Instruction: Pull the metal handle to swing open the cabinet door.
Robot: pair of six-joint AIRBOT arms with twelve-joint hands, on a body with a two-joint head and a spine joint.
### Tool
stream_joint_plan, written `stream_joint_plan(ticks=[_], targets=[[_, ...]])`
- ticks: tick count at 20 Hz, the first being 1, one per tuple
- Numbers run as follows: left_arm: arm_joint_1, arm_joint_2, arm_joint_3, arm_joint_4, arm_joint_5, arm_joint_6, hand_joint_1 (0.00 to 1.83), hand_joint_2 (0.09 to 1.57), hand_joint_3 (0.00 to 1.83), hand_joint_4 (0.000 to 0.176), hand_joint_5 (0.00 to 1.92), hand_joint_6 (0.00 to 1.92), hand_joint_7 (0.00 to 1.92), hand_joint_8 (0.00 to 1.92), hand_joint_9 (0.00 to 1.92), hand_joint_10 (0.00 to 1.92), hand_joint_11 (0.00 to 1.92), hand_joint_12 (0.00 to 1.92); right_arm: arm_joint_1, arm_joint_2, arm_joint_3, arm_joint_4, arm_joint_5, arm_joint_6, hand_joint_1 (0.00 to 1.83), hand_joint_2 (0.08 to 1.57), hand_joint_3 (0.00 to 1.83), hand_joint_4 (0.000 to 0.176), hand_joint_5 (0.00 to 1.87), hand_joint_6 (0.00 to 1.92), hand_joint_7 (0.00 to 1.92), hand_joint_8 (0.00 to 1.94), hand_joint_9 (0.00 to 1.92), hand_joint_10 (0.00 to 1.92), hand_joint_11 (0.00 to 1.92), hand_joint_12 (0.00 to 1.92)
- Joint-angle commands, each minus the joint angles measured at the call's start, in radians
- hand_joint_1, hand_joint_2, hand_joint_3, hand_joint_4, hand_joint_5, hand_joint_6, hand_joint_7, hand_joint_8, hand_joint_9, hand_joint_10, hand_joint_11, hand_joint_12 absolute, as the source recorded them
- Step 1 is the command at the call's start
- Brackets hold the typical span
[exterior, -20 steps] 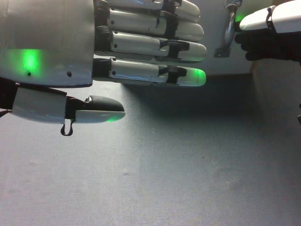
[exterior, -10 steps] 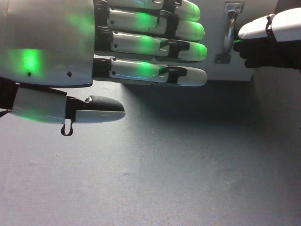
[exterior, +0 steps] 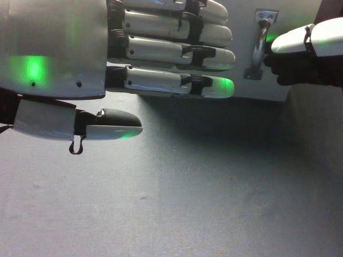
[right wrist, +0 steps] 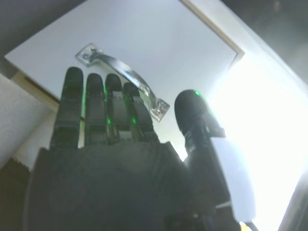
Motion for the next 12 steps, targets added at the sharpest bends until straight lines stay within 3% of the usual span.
stream_joint_plan(ticks=[1,12], targets=[[-0.011,0.007,0.0,-0.095,-0.022,0.003,0.0,1.57,0.15,0.0,0.12,0.0,0.12,0.0,0.11,0.0,0.0,0.33,0.009,0.006,-0.008,0.009,0.108,0.008,0.0,1.57,0.13,0.0,0.06,0.0,0.09,0.0,0.08,0.0,0.0,0.35],[-0.011,0.007,0.0,-0.095,-0.022,0.003,0.0,1.57,0.16,0.0,0.12,0.0,0.12,0.0,0.11,0.0,0.0,0.34,-0.008,0.033,-0.055,-0.022,0.114,0.008,0.0,1.57,0.12,0.0,0.07,0.0,0.1,0.0,0.08,0.0,0.0,0.35]])
